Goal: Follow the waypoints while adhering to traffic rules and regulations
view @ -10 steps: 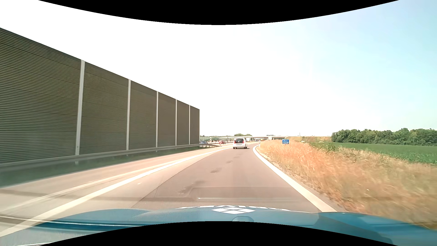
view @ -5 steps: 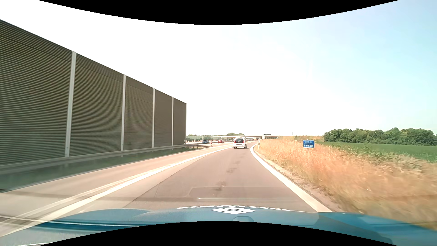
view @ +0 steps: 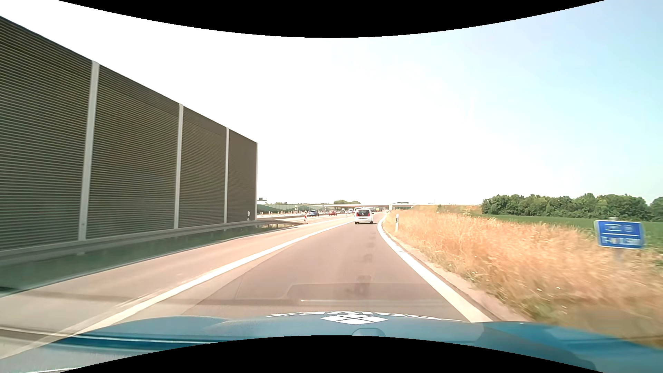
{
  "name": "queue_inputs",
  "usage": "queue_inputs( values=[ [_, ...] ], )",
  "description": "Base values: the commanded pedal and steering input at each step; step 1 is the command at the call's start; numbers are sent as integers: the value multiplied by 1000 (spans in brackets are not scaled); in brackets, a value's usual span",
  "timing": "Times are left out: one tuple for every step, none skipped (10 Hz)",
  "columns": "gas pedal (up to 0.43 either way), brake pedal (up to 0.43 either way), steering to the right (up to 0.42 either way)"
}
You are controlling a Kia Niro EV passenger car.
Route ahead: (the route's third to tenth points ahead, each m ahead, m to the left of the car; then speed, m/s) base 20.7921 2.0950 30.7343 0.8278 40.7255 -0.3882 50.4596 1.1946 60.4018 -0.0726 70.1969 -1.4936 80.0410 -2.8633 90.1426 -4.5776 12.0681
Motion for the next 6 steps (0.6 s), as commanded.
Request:
queue_inputs(
  values=[
    [130,0,24],
    [130,0,25],
    [130,0,25],
    [130,0,25],
    [189,0,25],
    [197,0,25]
  ],
)
